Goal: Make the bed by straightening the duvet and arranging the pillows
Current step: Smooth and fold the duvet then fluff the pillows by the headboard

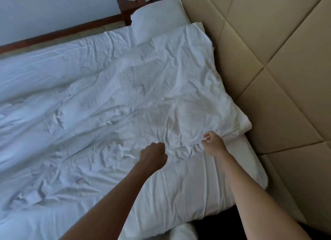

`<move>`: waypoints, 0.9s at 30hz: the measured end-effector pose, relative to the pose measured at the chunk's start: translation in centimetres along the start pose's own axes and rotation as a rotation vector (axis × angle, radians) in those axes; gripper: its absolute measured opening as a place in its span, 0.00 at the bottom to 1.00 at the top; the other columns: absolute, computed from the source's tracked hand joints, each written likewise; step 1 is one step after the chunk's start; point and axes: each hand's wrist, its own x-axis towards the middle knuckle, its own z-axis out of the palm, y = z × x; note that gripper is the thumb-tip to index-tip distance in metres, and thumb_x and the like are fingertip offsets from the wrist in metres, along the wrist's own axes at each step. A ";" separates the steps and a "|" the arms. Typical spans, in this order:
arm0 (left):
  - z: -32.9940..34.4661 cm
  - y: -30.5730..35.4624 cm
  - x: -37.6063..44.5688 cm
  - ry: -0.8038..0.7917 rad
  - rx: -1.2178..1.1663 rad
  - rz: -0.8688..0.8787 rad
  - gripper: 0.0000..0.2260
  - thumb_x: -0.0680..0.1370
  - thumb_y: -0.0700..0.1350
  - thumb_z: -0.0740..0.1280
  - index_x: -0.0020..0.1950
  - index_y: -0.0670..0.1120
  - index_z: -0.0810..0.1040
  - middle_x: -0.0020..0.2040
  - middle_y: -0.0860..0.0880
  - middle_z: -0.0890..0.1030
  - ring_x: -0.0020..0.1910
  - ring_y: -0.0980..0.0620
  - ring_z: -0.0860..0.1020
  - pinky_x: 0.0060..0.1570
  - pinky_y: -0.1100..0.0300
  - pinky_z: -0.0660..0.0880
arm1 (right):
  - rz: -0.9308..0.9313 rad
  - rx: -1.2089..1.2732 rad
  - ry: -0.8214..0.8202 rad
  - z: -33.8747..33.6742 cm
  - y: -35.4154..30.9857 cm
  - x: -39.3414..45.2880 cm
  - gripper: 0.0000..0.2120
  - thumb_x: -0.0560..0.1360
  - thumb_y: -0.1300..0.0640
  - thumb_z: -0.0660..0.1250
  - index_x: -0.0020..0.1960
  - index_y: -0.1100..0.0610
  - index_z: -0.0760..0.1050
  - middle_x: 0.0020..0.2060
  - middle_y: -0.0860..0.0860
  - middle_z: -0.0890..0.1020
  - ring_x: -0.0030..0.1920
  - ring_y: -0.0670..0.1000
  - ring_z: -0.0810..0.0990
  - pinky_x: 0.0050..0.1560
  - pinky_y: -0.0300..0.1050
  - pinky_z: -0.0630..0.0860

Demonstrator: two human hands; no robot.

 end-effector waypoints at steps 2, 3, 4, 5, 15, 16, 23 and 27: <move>0.4 1.6 2.5 -0.008 0.005 0.002 0.08 0.77 0.42 0.61 0.53 0.43 0.76 0.51 0.45 0.80 0.50 0.43 0.79 0.49 0.53 0.73 | 0.067 0.089 0.067 -0.9 0.6 3.9 0.21 0.76 0.55 0.67 0.67 0.58 0.69 0.64 0.58 0.72 0.57 0.58 0.76 0.50 0.44 0.70; 0.7 2.3 3.9 -0.017 0.026 0.012 0.10 0.77 0.43 0.62 0.58 0.44 0.75 0.54 0.45 0.79 0.54 0.43 0.78 0.52 0.52 0.71 | 0.121 0.164 0.121 -1.3 0.9 5.8 0.27 0.75 0.52 0.69 0.71 0.56 0.65 0.68 0.59 0.68 0.60 0.59 0.75 0.52 0.47 0.73; 1.0 2.9 5.3 -0.043 0.059 0.020 0.14 0.78 0.44 0.62 0.64 0.45 0.72 0.59 0.45 0.77 0.58 0.43 0.76 0.56 0.50 0.70 | 0.193 0.262 0.167 -1.6 1.2 7.6 0.33 0.74 0.50 0.71 0.74 0.54 0.61 0.71 0.59 0.64 0.63 0.61 0.73 0.56 0.50 0.75; 1.4 3.4 6.8 -0.086 0.093 0.024 0.20 0.79 0.46 0.63 0.70 0.46 0.67 0.64 0.44 0.73 0.63 0.41 0.73 0.60 0.47 0.69 | 0.284 0.388 0.201 -1.8 1.5 9.2 0.40 0.72 0.47 0.73 0.77 0.49 0.56 0.73 0.58 0.60 0.65 0.62 0.72 0.58 0.55 0.77; 8.6 7.3 19.7 -0.220 0.223 0.013 0.46 0.75 0.59 0.69 0.80 0.53 0.40 0.80 0.46 0.54 0.74 0.37 0.60 0.69 0.41 0.62 | 0.242 0.738 0.414 1.6 2.7 18.3 0.36 0.71 0.55 0.74 0.75 0.53 0.61 0.68 0.56 0.73 0.64 0.59 0.76 0.65 0.55 0.74; 9.5 7.7 20.2 -0.200 0.224 -0.016 0.46 0.74 0.60 0.69 0.81 0.50 0.42 0.78 0.45 0.58 0.72 0.38 0.63 0.68 0.44 0.64 | 0.199 0.749 0.405 1.7 2.9 18.5 0.29 0.74 0.58 0.70 0.73 0.54 0.64 0.66 0.56 0.75 0.63 0.58 0.77 0.65 0.54 0.74; 11.7 12.4 20.7 0.035 0.334 0.172 0.09 0.82 0.50 0.60 0.58 0.48 0.74 0.56 0.48 0.81 0.53 0.43 0.80 0.46 0.53 0.73 | 0.033 0.631 0.550 -2.3 5.2 17.0 0.11 0.84 0.60 0.56 0.63 0.58 0.73 0.48 0.41 0.76 0.53 0.48 0.74 0.54 0.38 0.68; 11.3 17.9 18.0 0.061 0.178 0.240 0.06 0.80 0.44 0.58 0.46 0.48 0.72 0.50 0.45 0.82 0.47 0.38 0.79 0.39 0.54 0.65 | 0.026 0.669 0.762 -6.4 7.1 17.0 0.13 0.83 0.60 0.57 0.65 0.59 0.74 0.55 0.48 0.77 0.55 0.47 0.75 0.55 0.38 0.70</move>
